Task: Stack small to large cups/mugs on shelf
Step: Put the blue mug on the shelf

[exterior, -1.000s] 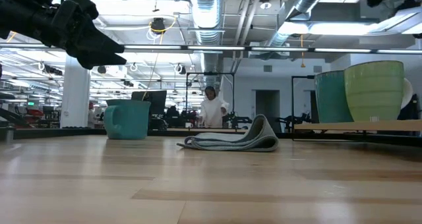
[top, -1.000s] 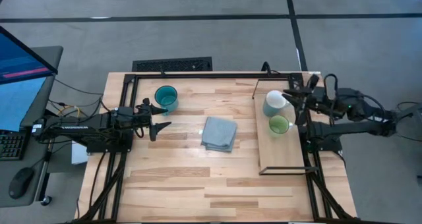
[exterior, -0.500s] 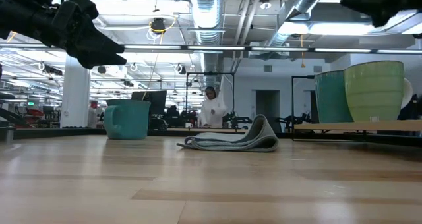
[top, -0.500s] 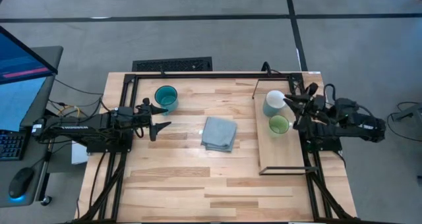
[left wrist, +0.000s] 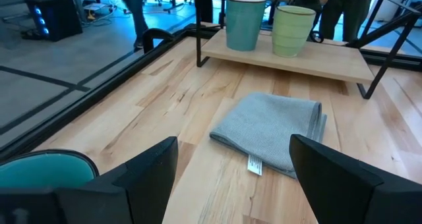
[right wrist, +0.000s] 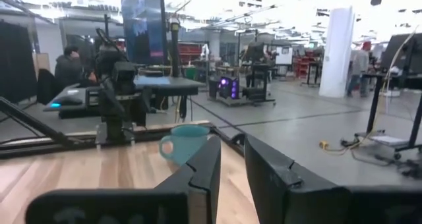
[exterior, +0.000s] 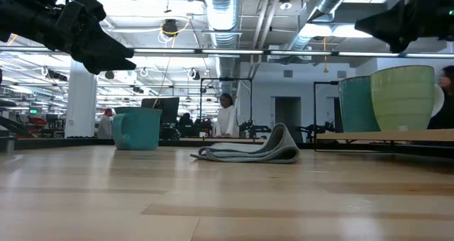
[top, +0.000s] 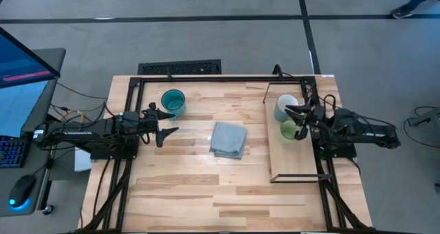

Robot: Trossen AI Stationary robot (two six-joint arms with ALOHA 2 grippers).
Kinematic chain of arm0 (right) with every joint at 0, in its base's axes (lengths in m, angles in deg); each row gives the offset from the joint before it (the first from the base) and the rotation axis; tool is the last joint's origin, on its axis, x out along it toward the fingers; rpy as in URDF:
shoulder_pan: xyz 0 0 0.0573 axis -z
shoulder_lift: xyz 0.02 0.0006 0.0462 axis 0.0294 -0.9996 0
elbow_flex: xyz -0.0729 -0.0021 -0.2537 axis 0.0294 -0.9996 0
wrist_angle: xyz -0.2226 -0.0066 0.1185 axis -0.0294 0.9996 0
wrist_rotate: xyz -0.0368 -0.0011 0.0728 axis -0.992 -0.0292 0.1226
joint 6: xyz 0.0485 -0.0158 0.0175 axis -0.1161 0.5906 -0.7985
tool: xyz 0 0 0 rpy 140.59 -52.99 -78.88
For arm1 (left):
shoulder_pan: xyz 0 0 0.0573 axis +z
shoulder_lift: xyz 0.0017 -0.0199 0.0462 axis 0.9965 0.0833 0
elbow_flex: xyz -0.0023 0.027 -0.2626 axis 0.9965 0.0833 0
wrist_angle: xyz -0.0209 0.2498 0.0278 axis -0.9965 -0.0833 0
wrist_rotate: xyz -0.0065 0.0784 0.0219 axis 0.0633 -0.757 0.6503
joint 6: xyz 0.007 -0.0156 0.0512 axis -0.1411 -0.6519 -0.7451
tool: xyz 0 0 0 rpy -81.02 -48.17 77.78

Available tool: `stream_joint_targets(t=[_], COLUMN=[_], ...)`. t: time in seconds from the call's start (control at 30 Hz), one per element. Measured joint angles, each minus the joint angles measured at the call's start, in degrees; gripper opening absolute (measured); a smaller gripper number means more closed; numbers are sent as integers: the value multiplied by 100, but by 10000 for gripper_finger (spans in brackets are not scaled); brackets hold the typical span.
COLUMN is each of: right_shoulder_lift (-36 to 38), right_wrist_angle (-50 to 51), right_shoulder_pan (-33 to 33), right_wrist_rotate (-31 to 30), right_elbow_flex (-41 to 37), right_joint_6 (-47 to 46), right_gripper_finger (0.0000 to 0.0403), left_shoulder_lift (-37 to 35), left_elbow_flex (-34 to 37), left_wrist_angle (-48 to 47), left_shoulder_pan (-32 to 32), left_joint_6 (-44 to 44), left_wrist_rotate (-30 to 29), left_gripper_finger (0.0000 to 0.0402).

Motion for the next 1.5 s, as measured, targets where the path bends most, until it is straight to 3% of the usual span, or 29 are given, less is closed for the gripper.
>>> stream_joint_targets(t=[0.47, 0.97, 1.1, 1.2, 1.5], right_shoulder_lift=[-2, -2, -2, -2, -2], right_wrist_angle=[-846, -930, -928, -928, -925], right_shoulder_pan=[0, 0, 0, 0, 0], right_wrist_rotate=[-139, -153, -153, -153, -150], right_elbow_flex=[-971, -995, -995, -995, -997], right_joint_6=[-512, -803, -769, -761, -761], right_gripper_finger=[93, 93, 93, 93, 93], left_shoulder_lift=[0, 0, 1, 121, 1436], left_elbow_flex=[0, -93, -680, -1374, -4156], left_wrist_angle=[-125, -93, -156, -560, -3583], left_shoulder_pan=[0, 0, 4, 4, 4], left_joint_6=[9, 132, 285, -93, -1044], left_wrist_rotate=[-11, -54, -54, 105, 39], left_gripper_finger=[281, 281, 281, 281, 281])
